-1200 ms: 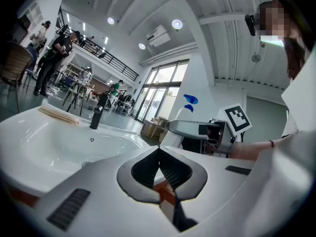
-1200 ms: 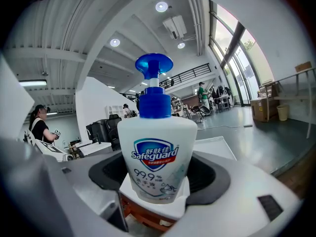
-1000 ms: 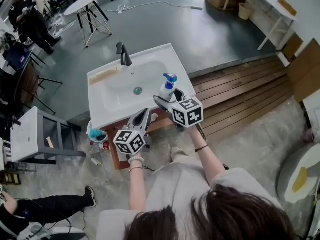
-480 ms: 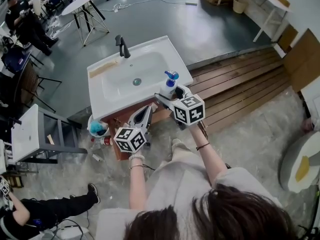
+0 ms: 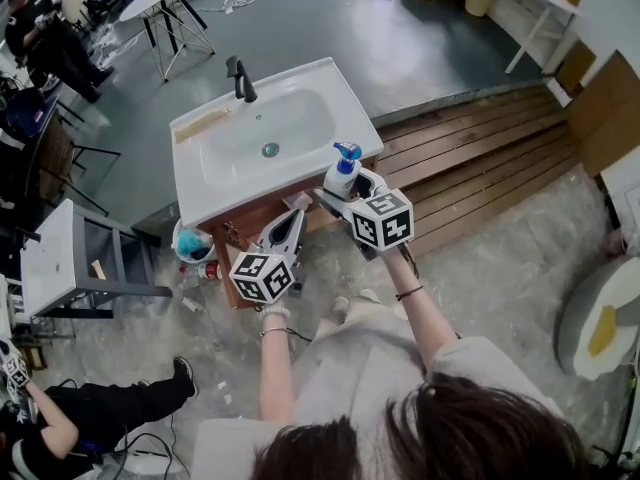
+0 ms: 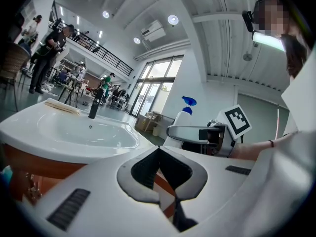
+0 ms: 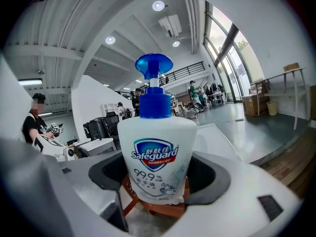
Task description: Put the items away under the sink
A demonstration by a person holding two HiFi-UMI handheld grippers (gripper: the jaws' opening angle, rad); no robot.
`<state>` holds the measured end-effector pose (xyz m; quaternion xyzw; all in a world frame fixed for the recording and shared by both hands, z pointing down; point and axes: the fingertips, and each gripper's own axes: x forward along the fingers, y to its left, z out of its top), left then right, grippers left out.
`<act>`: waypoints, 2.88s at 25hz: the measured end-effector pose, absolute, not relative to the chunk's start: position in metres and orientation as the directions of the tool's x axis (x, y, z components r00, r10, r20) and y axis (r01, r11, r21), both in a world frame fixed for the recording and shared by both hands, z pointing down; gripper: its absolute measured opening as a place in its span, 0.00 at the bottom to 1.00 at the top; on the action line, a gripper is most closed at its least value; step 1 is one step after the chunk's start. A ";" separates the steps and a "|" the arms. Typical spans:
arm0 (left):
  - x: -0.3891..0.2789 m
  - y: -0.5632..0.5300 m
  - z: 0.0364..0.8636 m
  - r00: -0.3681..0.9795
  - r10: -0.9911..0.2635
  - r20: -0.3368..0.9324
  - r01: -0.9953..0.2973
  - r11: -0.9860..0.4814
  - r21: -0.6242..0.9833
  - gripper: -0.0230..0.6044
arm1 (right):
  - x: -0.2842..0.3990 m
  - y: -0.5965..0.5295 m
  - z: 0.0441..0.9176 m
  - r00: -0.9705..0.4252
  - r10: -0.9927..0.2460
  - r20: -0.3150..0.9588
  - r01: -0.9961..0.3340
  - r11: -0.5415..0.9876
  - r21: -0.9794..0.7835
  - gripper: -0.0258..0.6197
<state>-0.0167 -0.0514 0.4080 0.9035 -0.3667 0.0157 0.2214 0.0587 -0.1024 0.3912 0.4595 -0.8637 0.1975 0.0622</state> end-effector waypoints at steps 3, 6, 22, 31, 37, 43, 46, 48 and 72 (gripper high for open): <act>-0.012 -0.049 0.412 0.727 -0.658 0.199 -0.674 -0.627 0.391 0.03 | 0.060 -0.102 0.398 -0.582 -0.756 0.300 -0.810 0.509 -0.291 0.60; -0.010 -0.048 0.416 0.714 -0.667 0.214 -0.688 -0.610 0.393 0.03 | 0.060 -0.102 0.403 -0.602 -0.736 0.309 -0.797 0.527 -0.296 0.60; 0.011 -0.047 0.444 0.675 -0.689 0.264 -0.731 -0.578 0.362 0.03 | 0.080 -0.099 0.437 -0.678 -0.668 0.307 -0.734 0.589 -0.339 0.60; 0.007 -0.053 0.485 0.646 -0.705 0.293 -0.760 -0.555 0.338 0.03 | 0.083 -0.106 0.479 -0.692 -0.652 0.310 -0.722 0.607 -0.334 0.60; 0.007 -0.061 0.512 0.640 -0.703 0.311 -0.766 -0.554 0.325 0.03 | 0.081 -0.107 0.508 -0.700 -0.636 0.324 -0.714 0.619 -0.328 0.60; 0.001 -0.060 0.546 0.625 -0.710 0.325 -0.780 -0.546 0.306 0.03 | 0.071 -0.102 0.538 -0.707 -0.617 0.346 -0.707 0.630 -0.321 0.60; -0.003 -0.061 0.565 0.626 -0.705 0.333 -0.778 -0.543 0.315 0.03 | 0.067 -0.104 0.553 -0.698 -0.624 0.352 -0.716 0.617 -0.326 0.60; -0.008 -0.060 0.577 0.623 -0.705 0.340 -0.781 -0.539 0.315 0.03 | 0.062 -0.103 0.564 -0.697 -0.621 0.358 -0.717 0.617 -0.325 0.60; -0.030 -0.084 0.679 0.644 -0.692 0.326 -0.765 -0.578 0.284 0.03 | 0.039 -0.131 0.687 -0.681 -0.630 0.373 -0.730 0.619 -0.288 0.60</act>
